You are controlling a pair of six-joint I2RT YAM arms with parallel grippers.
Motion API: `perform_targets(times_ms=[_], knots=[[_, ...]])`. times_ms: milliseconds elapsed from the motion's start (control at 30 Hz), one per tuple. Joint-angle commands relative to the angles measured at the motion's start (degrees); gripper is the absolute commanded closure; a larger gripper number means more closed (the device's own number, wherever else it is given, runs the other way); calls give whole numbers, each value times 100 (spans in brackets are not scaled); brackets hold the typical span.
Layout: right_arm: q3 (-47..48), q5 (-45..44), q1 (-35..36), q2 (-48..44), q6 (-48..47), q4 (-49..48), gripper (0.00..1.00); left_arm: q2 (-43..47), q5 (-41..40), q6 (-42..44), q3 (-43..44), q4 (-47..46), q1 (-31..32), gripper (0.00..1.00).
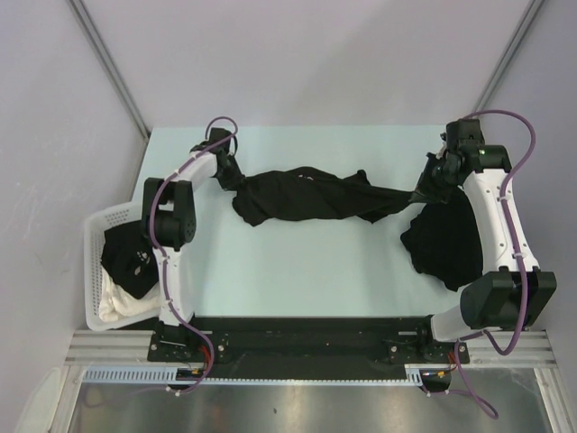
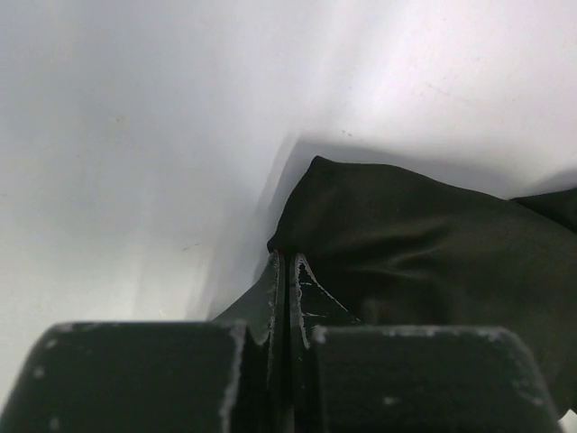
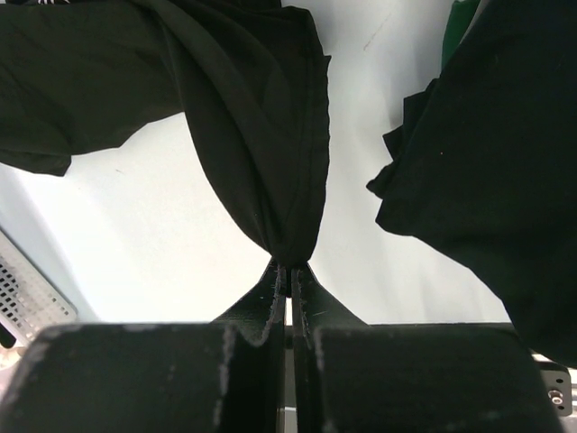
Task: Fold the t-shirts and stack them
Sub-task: Flatten the tshirt out
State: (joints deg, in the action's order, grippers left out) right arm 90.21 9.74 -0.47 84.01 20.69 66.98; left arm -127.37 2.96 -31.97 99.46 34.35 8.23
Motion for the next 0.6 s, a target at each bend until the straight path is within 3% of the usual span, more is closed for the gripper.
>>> perform_targets(times_ms=[0, 100, 233, 300, 567], knots=[[5, -86, 29, -227, -30, -386, 100, 168, -287, 76, 591, 107, 30, 100], [57, -296, 12, -166, 58, -975, 100, 204, -453, 147, 1512, 510, 21, 100], [470, -787, -14, 220, 102, -1546, 100, -33, -525, 165, 3714, 1284, 30, 100], [768, -973, -14, 484, 41, -1792, 100, -7, -533, 103, 4298, 1417, 3, 100], [2429, -1633, -129, 1732, -153, -1812, 100, 775, -612, 67, 3888, 1293, -304, 100]])
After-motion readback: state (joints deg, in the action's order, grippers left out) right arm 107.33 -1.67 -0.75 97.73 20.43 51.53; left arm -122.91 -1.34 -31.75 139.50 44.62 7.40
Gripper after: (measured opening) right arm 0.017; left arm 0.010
